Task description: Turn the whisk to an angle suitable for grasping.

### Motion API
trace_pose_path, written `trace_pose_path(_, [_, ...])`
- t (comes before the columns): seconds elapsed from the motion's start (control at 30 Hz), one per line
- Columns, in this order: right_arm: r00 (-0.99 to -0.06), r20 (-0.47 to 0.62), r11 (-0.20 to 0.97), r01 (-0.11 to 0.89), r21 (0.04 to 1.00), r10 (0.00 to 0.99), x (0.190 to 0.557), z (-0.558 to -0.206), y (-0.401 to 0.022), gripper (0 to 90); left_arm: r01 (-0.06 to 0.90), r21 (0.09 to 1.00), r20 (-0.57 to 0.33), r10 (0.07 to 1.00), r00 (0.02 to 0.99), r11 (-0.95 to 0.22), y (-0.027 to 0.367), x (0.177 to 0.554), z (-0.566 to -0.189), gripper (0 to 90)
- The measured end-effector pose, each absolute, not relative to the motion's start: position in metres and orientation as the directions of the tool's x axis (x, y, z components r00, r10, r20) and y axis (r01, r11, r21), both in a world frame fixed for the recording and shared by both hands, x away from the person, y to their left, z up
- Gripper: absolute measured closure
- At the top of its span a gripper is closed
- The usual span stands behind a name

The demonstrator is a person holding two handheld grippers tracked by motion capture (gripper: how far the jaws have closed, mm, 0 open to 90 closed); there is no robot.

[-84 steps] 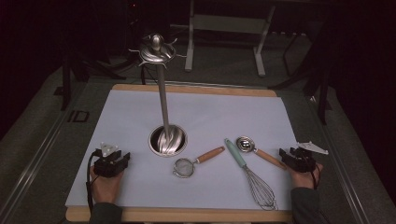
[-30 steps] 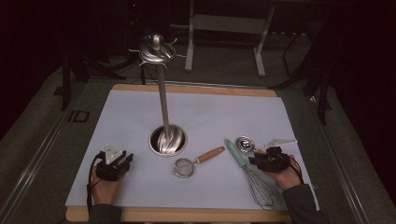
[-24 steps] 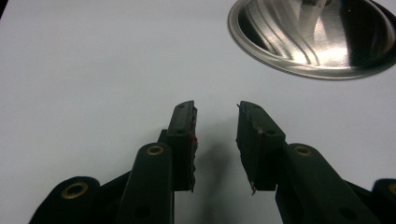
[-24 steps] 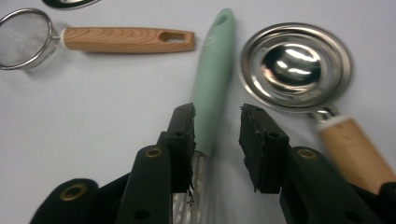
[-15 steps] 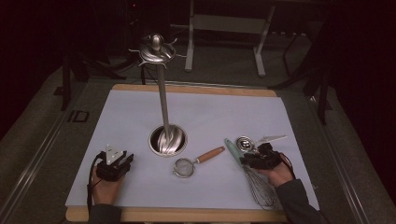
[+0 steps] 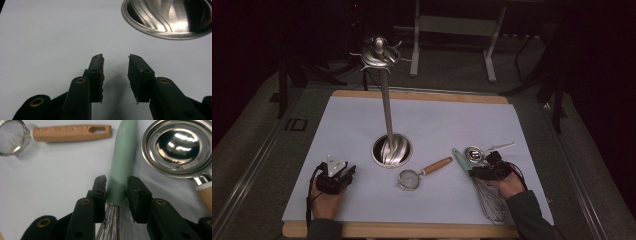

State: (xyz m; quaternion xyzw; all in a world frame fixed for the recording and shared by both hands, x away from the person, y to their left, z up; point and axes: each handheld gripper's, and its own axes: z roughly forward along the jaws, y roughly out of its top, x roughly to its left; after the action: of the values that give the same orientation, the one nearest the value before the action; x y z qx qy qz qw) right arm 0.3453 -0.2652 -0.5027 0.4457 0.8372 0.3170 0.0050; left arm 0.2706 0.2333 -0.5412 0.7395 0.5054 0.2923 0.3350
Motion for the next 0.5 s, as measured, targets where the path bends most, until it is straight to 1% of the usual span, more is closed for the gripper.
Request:
trace_pose_path(0.07, [-0.603,0.267,0.421,0.751,0.508,0.752,0.346,-0.505,-0.262,67.0,0.552,0.789,0.097,0.942,0.32,-0.269,0.233,0.271,-0.541,64.8])
trace_pose_path(0.17, [-0.591,0.288,0.417,0.768,0.486,0.754,0.349,-0.506,-0.261,66.9,0.553,0.788,0.098,0.942,0.321,-0.271,0.233,0.271,-0.541,64.7])
trace_pose_path(0.5, [-0.573,0.307,0.446,0.803,0.396,0.76,0.36,-0.505,-0.251,66.4,0.554,0.785,0.105,0.94,0.324,-0.279,0.232,0.271,-0.542,64.4])
